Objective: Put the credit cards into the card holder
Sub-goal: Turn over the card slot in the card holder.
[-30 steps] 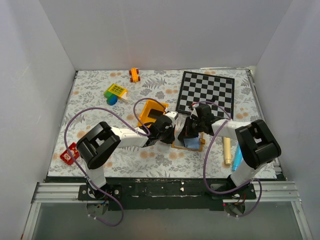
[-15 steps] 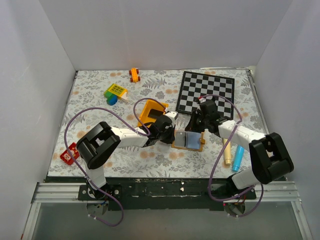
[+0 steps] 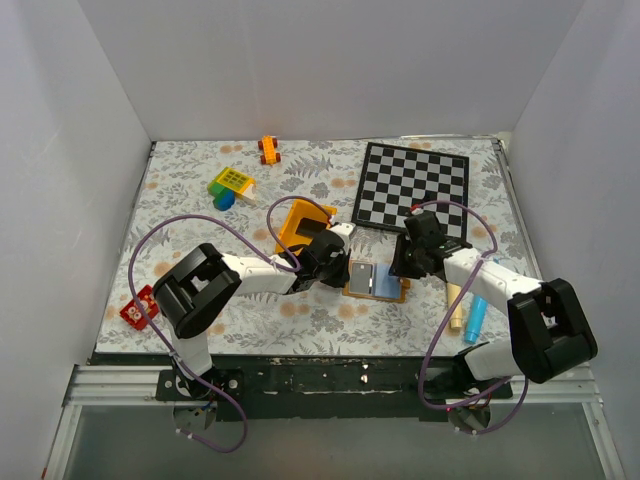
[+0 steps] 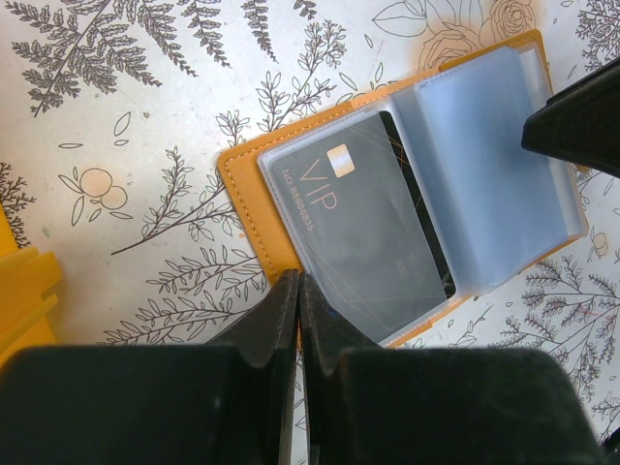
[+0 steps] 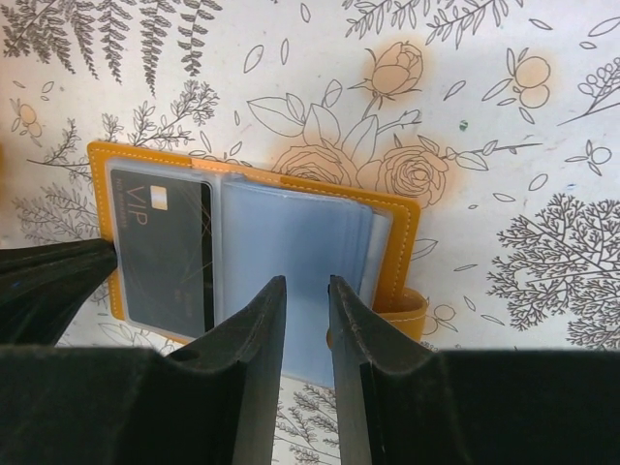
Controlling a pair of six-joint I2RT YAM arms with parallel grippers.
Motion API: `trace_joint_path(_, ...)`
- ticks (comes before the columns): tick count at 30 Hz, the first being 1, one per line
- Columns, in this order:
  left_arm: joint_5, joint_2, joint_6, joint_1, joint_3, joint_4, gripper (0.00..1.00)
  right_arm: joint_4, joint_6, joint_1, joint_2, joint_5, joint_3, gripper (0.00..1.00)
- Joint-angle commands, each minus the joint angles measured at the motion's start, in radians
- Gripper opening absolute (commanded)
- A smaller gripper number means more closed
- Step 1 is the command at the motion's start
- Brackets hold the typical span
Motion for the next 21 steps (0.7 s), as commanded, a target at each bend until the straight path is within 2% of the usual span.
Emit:
trace_joint_path(1, 0.008, 0.031, 0.000, 0.000, 0.006, -0.022, 0.00, -0.019, -0.020, -0.001, -0.005, 0.029, 0.002, 0.33)
trace_joint_path(21, 0.008, 0.031, 0.001, 0.000, 0.005, -0.030, 0.00, 0.104, -0.046, -0.001, 0.126, -0.204, 0.024, 0.34)
